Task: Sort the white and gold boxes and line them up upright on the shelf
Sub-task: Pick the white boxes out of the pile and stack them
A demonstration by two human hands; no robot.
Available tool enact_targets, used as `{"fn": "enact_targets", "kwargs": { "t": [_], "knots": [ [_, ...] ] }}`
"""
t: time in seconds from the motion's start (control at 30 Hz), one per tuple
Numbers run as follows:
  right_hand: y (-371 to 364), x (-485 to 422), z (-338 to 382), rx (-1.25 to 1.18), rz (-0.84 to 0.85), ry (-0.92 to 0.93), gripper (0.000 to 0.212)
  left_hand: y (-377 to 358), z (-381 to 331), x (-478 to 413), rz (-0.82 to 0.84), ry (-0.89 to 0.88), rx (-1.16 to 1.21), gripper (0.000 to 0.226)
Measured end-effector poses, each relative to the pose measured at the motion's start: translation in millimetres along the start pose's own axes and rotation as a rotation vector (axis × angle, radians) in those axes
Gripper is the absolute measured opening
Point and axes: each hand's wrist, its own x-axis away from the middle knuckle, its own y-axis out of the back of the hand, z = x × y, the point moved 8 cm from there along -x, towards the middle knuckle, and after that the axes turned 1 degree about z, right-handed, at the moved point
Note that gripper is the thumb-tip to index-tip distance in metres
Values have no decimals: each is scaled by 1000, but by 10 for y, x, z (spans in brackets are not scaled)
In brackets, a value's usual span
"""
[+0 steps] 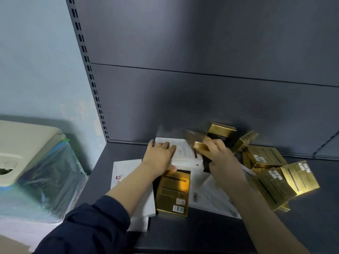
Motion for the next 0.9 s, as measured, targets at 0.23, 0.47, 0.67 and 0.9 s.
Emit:
{"fn": "enact_targets", "kwargs": {
  "t": [0.23, 0.47, 0.67, 0.9],
  "knots": [
    [404, 281, -501, 313, -101, -64, 54, 108, -220, 67, -203, -113, -60, 56],
    [400, 317, -448, 305, -199, -15, 39, 728, 245, 434, -534, 206, 687, 29],
    [100, 496, -203, 362, -110, 33, 36, 167, 613, 880, -394, 651, 1550, 17],
    [-190, 390, 57, 343, 5, -3, 32, -235, 1080, 1725, -409, 873, 1276, 12]
  ]
}}
